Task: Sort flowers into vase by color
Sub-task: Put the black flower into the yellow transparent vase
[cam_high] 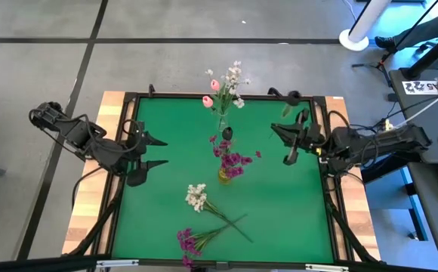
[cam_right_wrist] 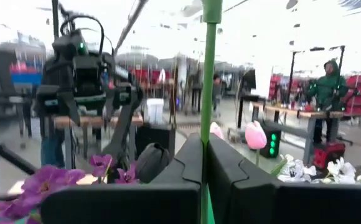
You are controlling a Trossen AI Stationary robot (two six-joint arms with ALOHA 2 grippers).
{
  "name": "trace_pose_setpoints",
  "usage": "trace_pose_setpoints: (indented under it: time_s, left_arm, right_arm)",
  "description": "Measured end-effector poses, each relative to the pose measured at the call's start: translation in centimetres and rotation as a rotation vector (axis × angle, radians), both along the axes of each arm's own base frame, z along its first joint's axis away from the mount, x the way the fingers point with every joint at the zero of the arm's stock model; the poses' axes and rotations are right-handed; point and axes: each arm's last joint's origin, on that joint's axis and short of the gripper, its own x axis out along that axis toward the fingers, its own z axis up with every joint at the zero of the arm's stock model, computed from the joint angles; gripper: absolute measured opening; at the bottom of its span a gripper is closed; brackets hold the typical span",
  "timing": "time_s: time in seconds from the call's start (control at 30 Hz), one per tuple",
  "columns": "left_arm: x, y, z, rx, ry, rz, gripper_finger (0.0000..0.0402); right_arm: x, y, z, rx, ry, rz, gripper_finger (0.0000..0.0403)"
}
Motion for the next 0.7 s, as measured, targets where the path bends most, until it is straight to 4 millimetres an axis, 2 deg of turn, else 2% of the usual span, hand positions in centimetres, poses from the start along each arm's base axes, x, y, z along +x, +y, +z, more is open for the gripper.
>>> trace_pose_setpoints:
  time_s: [0.17,0.37,0.5,0.7]
  left_arm:
    - [0.4,-0.2,0.1,0.0,-0.052,-0.014,0.0254]
    - [1.6,-0.8,-3.0,0.093,-0.119,-0.046,0.0254]
    - [1.5,-0.3,-4.9,0.122,-0.171,0.014,0.0254]
    - [0.5,0.4,-6.5,0.09,-0.303,0.027,0.0254]
  right_arm:
    - [-0.6,-0.1,-2.9,0.011,-0.065,0.0,0.0005]
    - [-0.9,-0.2,-5.5,0.038,-0.077,0.009,0.0005]
    - [-1.2,-0.2,-6.4,0.045,-0.098,0.011,0.0005]
    - [-1.7,-0.1,-7.4,0.035,-0.149,0.068,0.0005]
